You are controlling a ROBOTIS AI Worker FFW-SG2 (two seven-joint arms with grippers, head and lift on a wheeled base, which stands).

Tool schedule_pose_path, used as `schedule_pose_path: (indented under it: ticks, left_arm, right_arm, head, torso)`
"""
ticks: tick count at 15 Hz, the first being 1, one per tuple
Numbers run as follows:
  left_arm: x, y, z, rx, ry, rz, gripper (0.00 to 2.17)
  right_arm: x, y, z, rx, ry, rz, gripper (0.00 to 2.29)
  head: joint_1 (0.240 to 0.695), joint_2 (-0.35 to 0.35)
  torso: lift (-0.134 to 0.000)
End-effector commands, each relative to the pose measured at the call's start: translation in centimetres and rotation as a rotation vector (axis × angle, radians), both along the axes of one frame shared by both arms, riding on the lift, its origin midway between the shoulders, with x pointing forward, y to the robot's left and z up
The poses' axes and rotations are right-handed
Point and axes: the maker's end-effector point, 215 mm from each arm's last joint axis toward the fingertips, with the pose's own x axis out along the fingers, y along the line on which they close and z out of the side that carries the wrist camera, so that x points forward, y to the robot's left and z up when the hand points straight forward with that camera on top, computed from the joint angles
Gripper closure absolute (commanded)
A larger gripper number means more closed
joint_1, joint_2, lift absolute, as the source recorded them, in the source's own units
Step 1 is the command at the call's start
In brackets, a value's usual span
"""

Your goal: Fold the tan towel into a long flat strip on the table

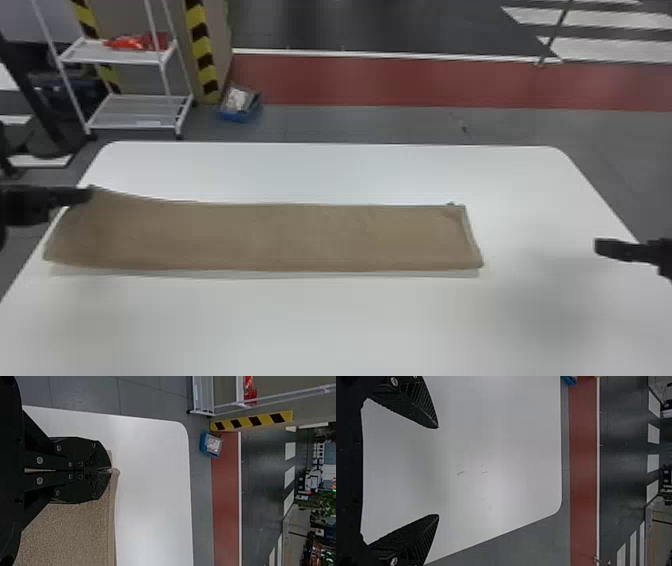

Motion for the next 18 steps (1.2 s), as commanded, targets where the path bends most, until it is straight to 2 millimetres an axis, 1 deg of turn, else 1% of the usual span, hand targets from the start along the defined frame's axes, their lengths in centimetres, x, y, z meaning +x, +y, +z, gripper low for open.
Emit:
schedule_pose_path:
  ticks: [1, 3, 4, 5, 6, 7, 9, 13, 15, 16, 18]
  left_arm:
    - [1.1, -1.1, -1.1, 0.042, -0.026, -0.021, 1.43]
    - [1.7, -1.3, -1.9, 0.084, -0.033, -0.009, 1.43]
    - [2.0, -1.4, -2.1, 0.114, -0.04, -0.008, 1.37]
    - [2.2, -1.2, -2.3, 0.153, -0.043, -0.001, 0.86]
    - [2.1, -1.0, -2.5, 0.175, -0.041, 0.012, 0.23]
    - [1.9, -0.2, -2.7, 0.207, -0.035, 0.034, 0.0]
    - [1.6, 1.4, -2.6, 0.254, -0.027, 0.069, 0.0]
    - [0.1, 4.7, -2.9, 0.308, -0.005, 0.13, 0.03]
    - [-1.4, 6.4, -2.2, 0.312, -0.025, 0.166, 0.04]
    - [-2.8, 7.0, -1.8, 0.315, -0.041, 0.177, 0.04]
    - [-5.9, 7.5, -1.0, 0.31, -0.072, 0.195, 0.04]
  right_arm:
    - [-0.2, 0.2, -0.1, 0.002, 0.006, 0.0, 0.08]
    - [-0.3, 0.3, -0.2, 0.0, 0.008, 0.001, 0.08]
    - [-0.5, 0.3, -0.3, -0.001, 0.012, 0.002, 0.08]
    - [-0.6, 0.2, -0.4, -0.001, 0.013, -0.001, 0.08]
    - [-0.8, 0.2, -0.6, 0.0, 0.016, -0.002, 0.08]
    - [-0.9, 0.1, -0.5, 0.002, 0.012, -0.001, 0.08]
    - [-0.9, 0.0, -0.4, 0.005, 0.009, 0.001, 0.08]
    - [-0.7, 0.3, -0.3, 0.002, 0.006, 0.009, 0.08]
    - [-0.6, 0.3, -0.2, -0.001, 0.003, 0.014, 0.08]
    - [-0.7, 0.1, -0.2, -0.004, 0.001, 0.011, 0.08]
    - [-0.5, -0.1, 0.1, -0.009, -0.007, 0.014, 0.08]
  head:
    - [0.695, -0.052]
    - [0.695, -0.053]
    - [0.695, -0.054]
    - [0.695, -0.055]
    - [0.695, -0.056]
    - [0.695, -0.057]
    - [0.695, -0.054]
    - [0.695, -0.028]
    - [0.695, -0.005]
    - [0.695, 0.003]
    - [0.695, 0.016]
  torso:
    - [-0.123]
    - [-0.123]
    - [-0.123]
    - [-0.123]
    - [-0.123]
    - [-0.123]
    - [-0.123]
    - [-0.123]
    - [-0.123]
    - [-0.123]
    - [-0.123]
